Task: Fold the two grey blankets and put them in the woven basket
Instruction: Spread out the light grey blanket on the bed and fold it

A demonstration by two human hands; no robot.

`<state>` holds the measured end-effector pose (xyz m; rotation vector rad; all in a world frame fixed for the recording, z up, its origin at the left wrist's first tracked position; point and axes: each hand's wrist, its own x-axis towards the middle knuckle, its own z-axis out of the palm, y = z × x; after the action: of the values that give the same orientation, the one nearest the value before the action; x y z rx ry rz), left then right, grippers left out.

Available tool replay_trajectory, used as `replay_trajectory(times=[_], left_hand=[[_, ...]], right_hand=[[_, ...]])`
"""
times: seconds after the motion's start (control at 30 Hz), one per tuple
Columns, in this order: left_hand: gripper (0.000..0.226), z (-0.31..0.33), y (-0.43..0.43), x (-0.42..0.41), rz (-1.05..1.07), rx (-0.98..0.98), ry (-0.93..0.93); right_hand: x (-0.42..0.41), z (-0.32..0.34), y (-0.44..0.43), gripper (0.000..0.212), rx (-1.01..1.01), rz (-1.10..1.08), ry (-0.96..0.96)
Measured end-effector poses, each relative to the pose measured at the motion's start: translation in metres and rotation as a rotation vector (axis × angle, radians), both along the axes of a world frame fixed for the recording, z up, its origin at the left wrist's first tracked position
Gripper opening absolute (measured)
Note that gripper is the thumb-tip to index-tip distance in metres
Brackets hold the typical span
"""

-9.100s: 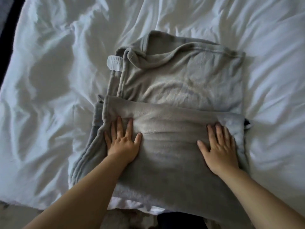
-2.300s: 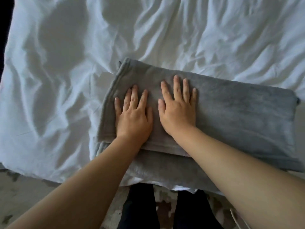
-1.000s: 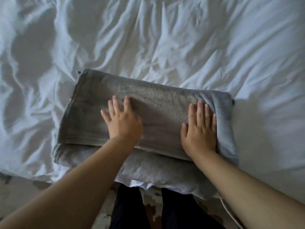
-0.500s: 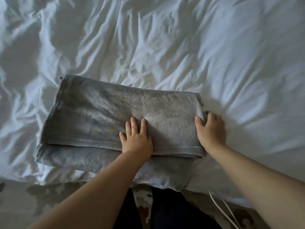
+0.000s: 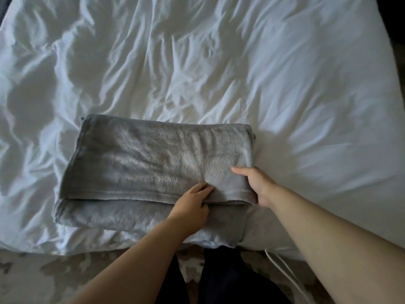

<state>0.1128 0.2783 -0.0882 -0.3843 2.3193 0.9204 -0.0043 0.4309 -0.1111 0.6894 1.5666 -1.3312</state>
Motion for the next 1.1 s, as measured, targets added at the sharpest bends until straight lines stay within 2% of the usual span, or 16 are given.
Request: replay_trajectory(times=[0.1,0.23,0.33,0.47,0.53,0.63,0.8,0.97,1.03,1.1], left_hand=[[0.055,0.002,-0.002,-0.004,-0.020,0.045,-0.051],[0.052,0.007,-0.018,-0.016,-0.105,0.091,-0.118],[0.045,0.007,-0.027,-0.021,-0.074,0.139,-0.131],[0.035,0.002,-0.037,-0.015,0.084,0.287,-0.114],[0.031,-0.001,-0.044,-0.009,0.229,0.369,-0.128],[0.028,-0.003,-0.057,-0.002,0.495,0.516,-0.204],[0.024,0.017,-0.099,0.007,0.697,0.717,-0.241],[0.021,0.042,-0.155,0.014,0.698,0.648,-0.109],[0.023,0.051,-0.175,0.015,0.738,0.684,-0.087],[0.025,0.056,-0.191,0.017,0.794,0.697,-0.079]], right_hand=[[0.006,0.002,0.010,0.021,-0.076,-0.019,-0.107],[0.010,0.005,0.009,0.016,-0.147,-0.140,-0.135],[0.017,0.009,-0.001,0.015,-0.130,-0.192,-0.155],[0.032,0.023,-0.012,0.015,-0.075,-0.262,-0.171],[0.039,0.032,-0.021,0.016,-0.063,-0.283,-0.149],[0.046,0.053,-0.043,0.020,-0.020,-0.262,-0.073],[0.052,0.091,-0.097,0.028,0.077,-0.203,0.101],[0.067,0.120,-0.171,0.028,0.207,-0.040,0.225],[0.074,0.123,-0.201,0.034,0.183,0.006,0.233],[0.081,0.125,-0.226,0.029,0.119,0.061,0.209]])
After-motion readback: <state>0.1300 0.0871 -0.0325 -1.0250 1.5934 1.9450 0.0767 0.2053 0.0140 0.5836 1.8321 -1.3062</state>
